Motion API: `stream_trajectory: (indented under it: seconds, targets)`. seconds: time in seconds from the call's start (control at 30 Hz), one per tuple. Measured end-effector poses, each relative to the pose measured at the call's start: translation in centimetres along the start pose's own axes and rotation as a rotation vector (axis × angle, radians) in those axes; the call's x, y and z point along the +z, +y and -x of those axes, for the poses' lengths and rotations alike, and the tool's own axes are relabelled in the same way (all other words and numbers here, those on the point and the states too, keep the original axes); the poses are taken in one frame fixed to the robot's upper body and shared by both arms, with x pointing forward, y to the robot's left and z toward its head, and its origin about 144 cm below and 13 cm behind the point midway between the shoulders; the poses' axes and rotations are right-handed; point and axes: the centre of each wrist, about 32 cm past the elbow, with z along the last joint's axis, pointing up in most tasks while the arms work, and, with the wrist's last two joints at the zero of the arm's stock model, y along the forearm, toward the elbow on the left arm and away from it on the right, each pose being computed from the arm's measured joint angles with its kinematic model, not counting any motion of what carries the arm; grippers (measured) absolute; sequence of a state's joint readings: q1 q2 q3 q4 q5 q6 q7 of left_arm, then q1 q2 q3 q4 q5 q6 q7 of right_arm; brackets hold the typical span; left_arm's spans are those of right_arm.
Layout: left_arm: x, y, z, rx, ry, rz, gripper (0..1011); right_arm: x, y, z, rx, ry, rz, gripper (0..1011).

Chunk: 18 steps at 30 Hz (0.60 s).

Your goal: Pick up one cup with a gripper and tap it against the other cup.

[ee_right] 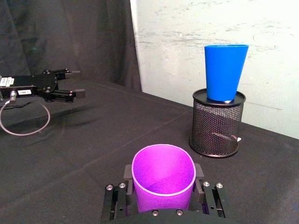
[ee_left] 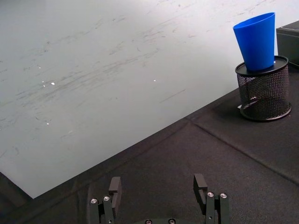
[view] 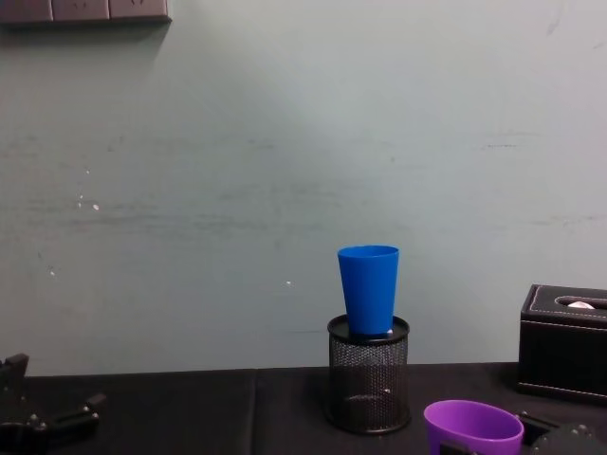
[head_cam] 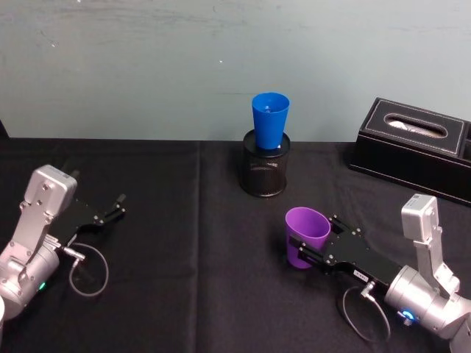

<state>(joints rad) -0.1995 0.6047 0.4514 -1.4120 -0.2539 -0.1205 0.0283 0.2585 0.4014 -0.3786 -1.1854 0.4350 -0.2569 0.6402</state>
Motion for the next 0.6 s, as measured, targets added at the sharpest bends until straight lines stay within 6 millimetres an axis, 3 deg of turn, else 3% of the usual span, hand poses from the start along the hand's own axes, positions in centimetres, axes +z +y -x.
stream_trajectory:
  seconds: [0.6]
  targets:
    - [0.0, 0.0, 0.0, 0.0, 0.0, 0.0, 1011, -0.01, 0.01, 0.02, 0.004, 0.003, -0.005, 731]
